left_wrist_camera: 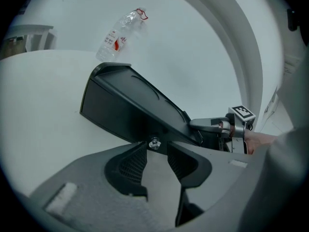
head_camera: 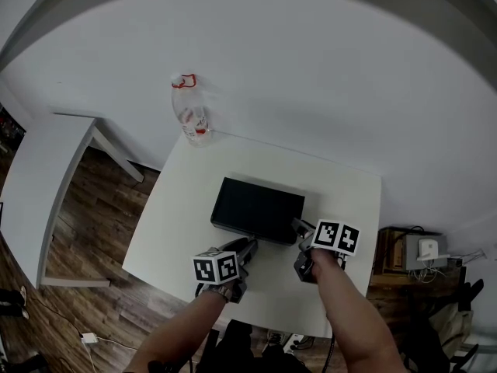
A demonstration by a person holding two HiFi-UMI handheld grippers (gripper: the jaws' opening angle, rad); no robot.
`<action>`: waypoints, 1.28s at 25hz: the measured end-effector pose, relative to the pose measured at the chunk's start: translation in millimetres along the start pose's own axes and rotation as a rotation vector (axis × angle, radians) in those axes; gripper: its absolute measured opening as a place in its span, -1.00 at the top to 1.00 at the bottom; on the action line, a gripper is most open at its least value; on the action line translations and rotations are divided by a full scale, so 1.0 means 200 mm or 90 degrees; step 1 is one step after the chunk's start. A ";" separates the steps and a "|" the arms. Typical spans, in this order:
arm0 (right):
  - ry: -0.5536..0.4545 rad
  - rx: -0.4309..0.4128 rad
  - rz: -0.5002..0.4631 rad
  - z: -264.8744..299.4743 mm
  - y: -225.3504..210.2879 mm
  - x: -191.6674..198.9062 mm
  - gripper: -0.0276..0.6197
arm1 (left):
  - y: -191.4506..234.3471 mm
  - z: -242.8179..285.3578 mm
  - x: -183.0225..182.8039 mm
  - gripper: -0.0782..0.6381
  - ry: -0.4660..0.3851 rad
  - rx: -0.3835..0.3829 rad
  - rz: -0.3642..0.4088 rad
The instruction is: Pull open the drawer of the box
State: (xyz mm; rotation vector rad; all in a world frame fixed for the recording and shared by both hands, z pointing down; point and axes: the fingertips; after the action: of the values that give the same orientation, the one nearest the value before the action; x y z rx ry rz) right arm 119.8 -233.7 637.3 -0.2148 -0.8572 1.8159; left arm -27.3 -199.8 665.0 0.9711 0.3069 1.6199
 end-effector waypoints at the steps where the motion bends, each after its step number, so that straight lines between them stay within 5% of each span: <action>1: 0.000 0.000 0.000 0.00 0.00 0.00 0.55 | 0.00 0.01 -0.01 0.40 0.003 -0.005 0.006; 12: -0.001 0.007 0.005 0.00 0.00 0.01 0.55 | 0.01 0.06 -0.02 0.42 0.025 -0.025 0.011; 13: -0.002 0.007 0.005 0.00 0.00 0.01 0.55 | 0.01 0.06 -0.02 0.59 0.026 -0.030 0.011; 32: -0.007 0.013 0.015 -0.01 -0.01 0.04 0.55 | 0.00 0.06 0.02 0.59 0.045 -0.021 0.007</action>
State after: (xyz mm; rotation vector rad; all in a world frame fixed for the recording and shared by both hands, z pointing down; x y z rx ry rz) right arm 118.9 -225.5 638.5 -0.2025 -0.8472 1.8485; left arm -18.5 -200.1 675.2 0.8934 0.3225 1.6669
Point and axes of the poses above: the fingertips, and each gripper's own axes: z forward along the fingers, y to its left, x out of its underside, and after that the axes turned 12 degrees about y, right-handed
